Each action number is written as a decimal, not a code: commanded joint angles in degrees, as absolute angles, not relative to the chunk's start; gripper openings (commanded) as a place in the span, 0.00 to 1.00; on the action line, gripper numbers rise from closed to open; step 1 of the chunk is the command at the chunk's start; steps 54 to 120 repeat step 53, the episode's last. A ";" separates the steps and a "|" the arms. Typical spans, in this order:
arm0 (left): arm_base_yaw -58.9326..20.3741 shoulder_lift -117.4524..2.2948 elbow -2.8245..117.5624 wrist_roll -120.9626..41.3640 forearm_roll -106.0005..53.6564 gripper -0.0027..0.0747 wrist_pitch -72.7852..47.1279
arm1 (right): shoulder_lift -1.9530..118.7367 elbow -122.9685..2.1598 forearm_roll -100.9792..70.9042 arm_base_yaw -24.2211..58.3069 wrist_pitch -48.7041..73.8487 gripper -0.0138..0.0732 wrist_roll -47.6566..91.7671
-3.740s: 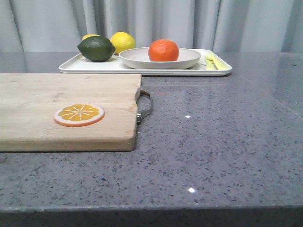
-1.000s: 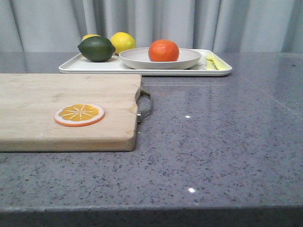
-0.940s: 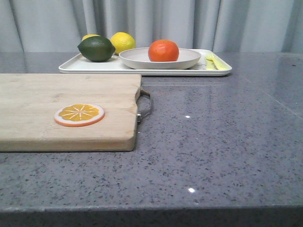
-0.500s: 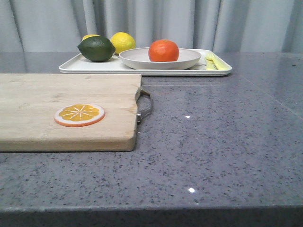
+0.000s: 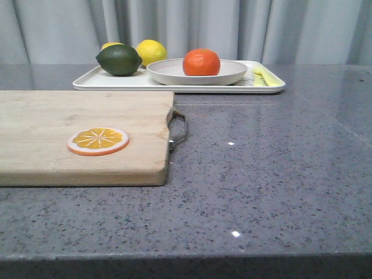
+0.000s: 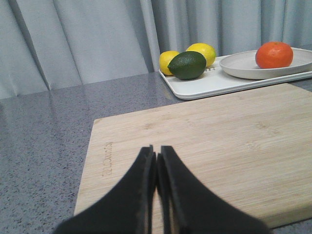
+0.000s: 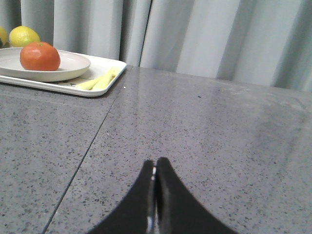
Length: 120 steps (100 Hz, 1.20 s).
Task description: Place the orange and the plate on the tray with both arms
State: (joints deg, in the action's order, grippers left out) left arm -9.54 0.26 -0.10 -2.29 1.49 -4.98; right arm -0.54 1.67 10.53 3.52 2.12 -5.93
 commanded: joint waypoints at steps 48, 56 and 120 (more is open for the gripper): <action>-9.48 2.17 -0.51 -1.82 1.00 0.01 -0.83 | -1.32 0.37 10.88 3.42 -0.75 0.04 -6.13; -9.48 2.17 -0.51 -1.82 1.00 0.01 -0.83 | -1.32 0.37 10.88 3.42 -0.75 0.04 -6.13; -9.48 2.17 -0.51 -1.82 1.00 0.01 -0.83 | -1.32 0.37 10.88 3.42 -0.75 0.04 -6.13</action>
